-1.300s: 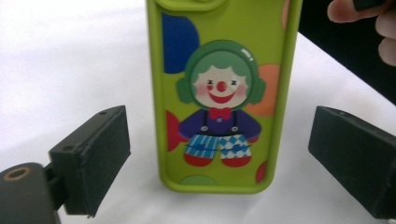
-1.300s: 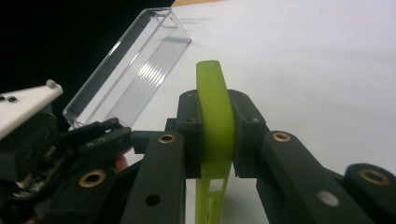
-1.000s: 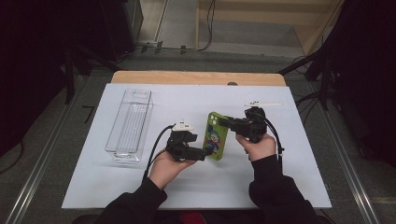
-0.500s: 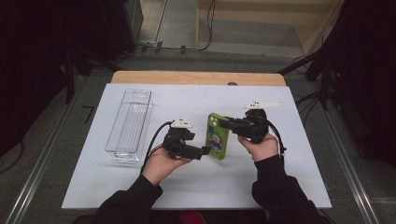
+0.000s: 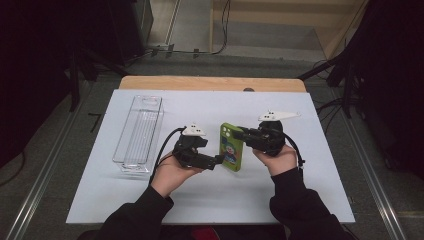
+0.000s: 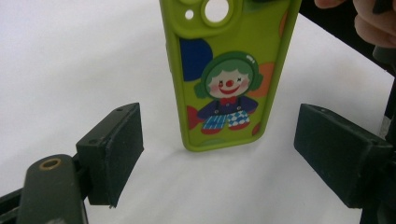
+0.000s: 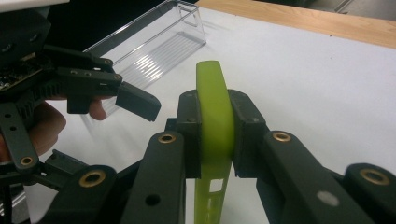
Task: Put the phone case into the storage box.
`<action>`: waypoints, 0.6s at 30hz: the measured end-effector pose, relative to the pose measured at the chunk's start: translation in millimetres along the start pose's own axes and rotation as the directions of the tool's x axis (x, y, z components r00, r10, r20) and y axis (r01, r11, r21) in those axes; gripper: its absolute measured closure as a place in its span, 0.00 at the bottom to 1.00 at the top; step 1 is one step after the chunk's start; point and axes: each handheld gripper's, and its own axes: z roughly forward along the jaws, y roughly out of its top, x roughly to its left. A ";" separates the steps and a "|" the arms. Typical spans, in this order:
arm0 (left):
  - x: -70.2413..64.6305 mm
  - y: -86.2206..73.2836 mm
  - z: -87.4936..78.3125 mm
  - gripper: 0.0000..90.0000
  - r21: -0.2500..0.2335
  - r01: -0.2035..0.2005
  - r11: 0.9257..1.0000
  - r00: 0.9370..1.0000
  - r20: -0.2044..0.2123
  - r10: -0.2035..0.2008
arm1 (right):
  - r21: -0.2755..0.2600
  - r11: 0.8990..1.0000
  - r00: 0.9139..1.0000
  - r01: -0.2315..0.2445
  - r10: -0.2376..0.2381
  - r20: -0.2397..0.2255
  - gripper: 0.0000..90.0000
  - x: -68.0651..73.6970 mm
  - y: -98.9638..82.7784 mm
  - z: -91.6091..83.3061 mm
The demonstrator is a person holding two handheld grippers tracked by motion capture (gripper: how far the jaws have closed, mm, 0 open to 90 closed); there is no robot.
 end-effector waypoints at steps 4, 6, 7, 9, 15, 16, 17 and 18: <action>-0.5 1.5 -0.8 0.18 -0.003 -0.011 1.000 1.000 -0.006 0.011 | -0.011 1.000 1.000 0.010 -0.010 0.005 0.83 6.8 -1.1 1.9; -0.4 1.7 -1.1 0.18 -0.010 -0.009 1.000 1.000 -0.009 0.009 | -0.016 1.000 1.000 0.019 -0.019 0.010 0.83 10.4 -1.3 2.4; -0.2 1.8 -1.3 0.18 -0.011 -0.007 1.000 1.000 -0.009 0.006 | -0.020 1.000 1.000 0.023 -0.023 0.011 0.83 12.1 -1.4 2.8; -0.1 2.0 -1.4 0.18 -0.018 -0.006 1.000 1.000 -0.014 0.006 | -0.028 0.999 1.000 0.026 -0.025 0.013 0.83 14.9 -1.7 3.5; 0.3 1.7 -1.4 0.15 -0.026 -0.044 0.999 0.999 -0.019 0.043 | -0.042 0.999 1.000 0.012 -0.012 0.018 0.83 20.4 -3.1 5.7; 0.1 1.7 -1.1 0.13 -0.032 -0.049 0.998 0.999 -0.020 0.049 | -0.041 0.999 1.000 0.013 -0.012 0.017 0.83 20.9 -3.2 6.0; 0.1 1.8 -0.7 0.11 -0.032 -0.049 0.998 0.999 -0.020 0.049 | -0.040 0.999 1.000 0.010 -0.009 0.018 0.83 21.6 -3.3 6.3; 0.1 1.9 0.2 0.08 -0.033 -0.047 0.998 0.999 -0.018 0.046 | -0.041 0.999 1.000 0.007 -0.007 0.015 0.83 22.2 -3.5 6.7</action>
